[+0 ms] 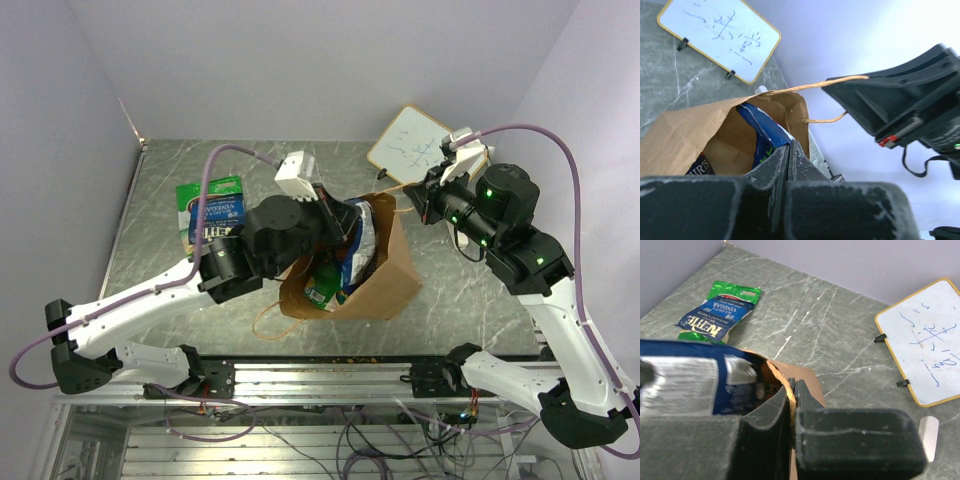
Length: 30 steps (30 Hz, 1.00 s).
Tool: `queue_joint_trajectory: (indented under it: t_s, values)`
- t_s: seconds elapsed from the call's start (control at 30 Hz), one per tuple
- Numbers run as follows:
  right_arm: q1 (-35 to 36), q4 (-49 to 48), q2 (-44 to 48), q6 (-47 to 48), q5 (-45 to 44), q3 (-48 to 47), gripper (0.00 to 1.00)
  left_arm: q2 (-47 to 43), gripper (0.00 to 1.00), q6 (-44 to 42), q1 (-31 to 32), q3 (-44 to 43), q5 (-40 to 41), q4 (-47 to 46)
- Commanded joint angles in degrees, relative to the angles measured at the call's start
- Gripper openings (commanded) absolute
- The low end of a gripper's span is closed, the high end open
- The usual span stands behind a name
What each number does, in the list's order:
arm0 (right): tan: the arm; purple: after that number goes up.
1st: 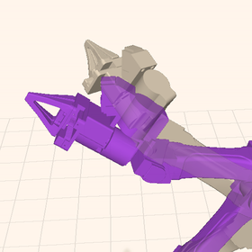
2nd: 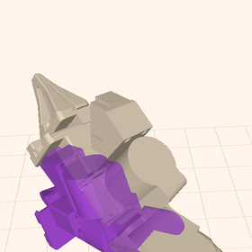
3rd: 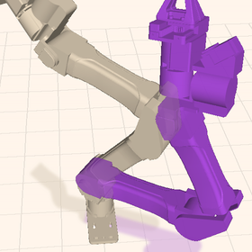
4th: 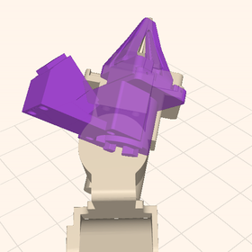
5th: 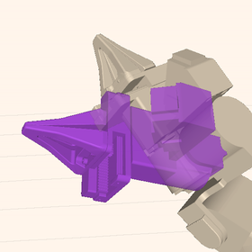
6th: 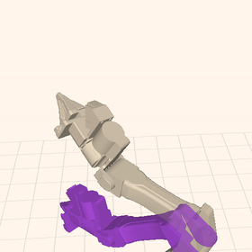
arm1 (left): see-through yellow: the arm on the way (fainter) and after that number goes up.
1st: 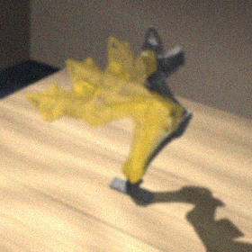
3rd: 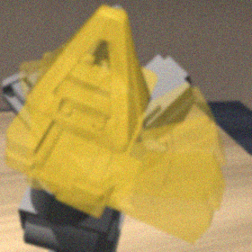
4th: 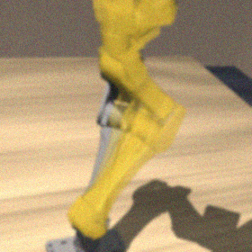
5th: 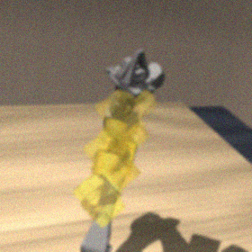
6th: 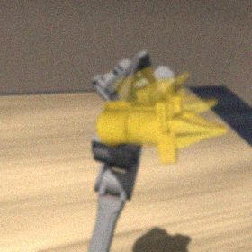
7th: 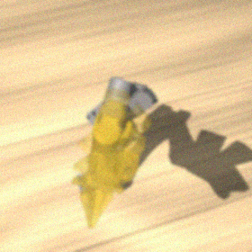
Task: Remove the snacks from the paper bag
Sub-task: Take out the snack from the paper bag, then place the snack at the center of the board.
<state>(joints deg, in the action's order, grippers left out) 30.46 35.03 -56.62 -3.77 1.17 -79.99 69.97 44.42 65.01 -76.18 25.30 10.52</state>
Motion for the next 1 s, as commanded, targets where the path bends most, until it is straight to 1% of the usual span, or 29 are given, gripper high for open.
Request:
queue_joint_trajectory:
  t_s: [0.0, 0.23, 0.47, 0.53, 0.63, 0.8, 0.9, 0.97]
  values:
    - [-0.05, -1.38, 1.13, 1.02, -1.5, 0.44, 0.0, -3.32, 0.07, -1.9, 0.13, -3.6, 4.18, 1.98]
    - [-0.05, -1.8, 1.28, 1.13, -1.39, 0.88, 0.0, -7.23, 0.07, -1.99, 0.16, -5.86, 5.11, 2.5]
    - [-0.05, -1.98, 1.63, 1.05, -1.26, 1.22, 0.0, -7.94, 0.07, -4.97, 0.2, -12.96, 7.31, 6.21]
    - [-0.05, -1.98, 1.73, 0.96, -1.31, 1.32, 0.0, -7.63, 0.07, -5.77, 0.14, -15.63, 9.37, 8.92]
    - [-0.05, -1.92, 1.84, 1.11, -1.26, 1.32, 0.0, -6.43, 0.07, -5.69, 0.11, -20.44, 14.5, 15.55]
    - [-0.09, -1.94, 1.89, 1.22, -1.29, 1.32, 0.0, -2.73, 0.07, -6.49, -0.04, -29.53, 20.57, 26.14]
    - [-0.07, -2.23, 1.89, 1.08, -1.1, 1.41, 0.0, -0.5, 0.07, -6.49, -1.48, -33.21, 21.89, 31.67]
    - [-0.05, -2.28, 1.81, 0.96, -0.88, 1.37, 0.0, 0.67, 0.07, -6.07, -4.13, -34.92, 20.77, 34.82]
